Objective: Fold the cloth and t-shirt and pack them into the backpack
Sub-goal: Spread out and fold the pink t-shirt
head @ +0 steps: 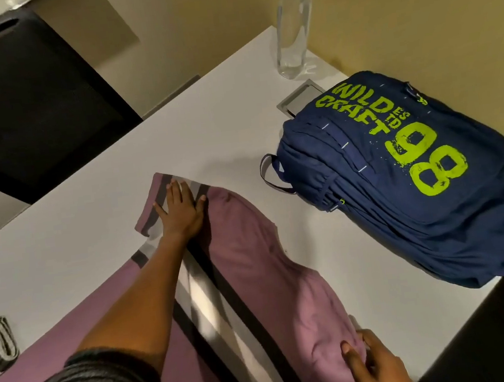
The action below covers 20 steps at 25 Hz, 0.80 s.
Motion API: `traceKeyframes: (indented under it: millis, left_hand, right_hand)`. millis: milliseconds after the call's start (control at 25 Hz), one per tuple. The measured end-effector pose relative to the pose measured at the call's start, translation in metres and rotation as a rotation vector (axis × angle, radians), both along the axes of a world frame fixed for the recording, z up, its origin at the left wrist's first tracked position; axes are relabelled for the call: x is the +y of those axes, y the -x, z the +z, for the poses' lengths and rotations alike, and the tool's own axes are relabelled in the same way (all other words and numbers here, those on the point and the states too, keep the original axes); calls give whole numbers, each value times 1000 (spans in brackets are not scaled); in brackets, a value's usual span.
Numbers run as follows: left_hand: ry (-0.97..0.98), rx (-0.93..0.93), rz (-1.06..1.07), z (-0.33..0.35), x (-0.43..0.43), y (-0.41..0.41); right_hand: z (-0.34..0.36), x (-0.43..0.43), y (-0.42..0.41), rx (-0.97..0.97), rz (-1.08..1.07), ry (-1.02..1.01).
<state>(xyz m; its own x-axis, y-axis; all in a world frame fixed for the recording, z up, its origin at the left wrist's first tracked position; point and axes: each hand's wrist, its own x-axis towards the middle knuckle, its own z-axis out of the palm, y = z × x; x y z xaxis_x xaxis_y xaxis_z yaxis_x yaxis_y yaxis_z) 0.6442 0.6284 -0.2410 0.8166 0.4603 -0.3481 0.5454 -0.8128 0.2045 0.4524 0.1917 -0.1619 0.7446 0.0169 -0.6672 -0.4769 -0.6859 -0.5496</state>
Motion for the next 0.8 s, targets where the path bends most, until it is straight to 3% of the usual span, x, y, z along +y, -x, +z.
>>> traceKeyframes:
  millis: [120, 200, 280, 440, 560, 640, 800]
  left_hand:
    - [-28, -143, -17, 2, -24, -1]
    - [-3, -139, -49, -7, -45, -1]
    - [27, -118, -25, -17, -53, -5]
    - [35, -110, 15, -22, -41, -25]
    - [96, -135, 36, -10, -42, -25]
    - [100, -217, 12, 1, -55, -1]
    - [102, -319, -78, 20, -86, 106]
  right_hand:
    - [-2, -13, -8, 146, 34, -79]
    - [0, -22, -13, 243, 175, -104]
    - [-3, -28, -13, 222, 241, -136]
    - [-4, -32, -15, 163, 46, -187]
    - [-1, -49, -17, 283, 267, -169]
    - [3, -59, -17, 337, 402, -114]
    - [9, -71, -13, 258, 202, -252]
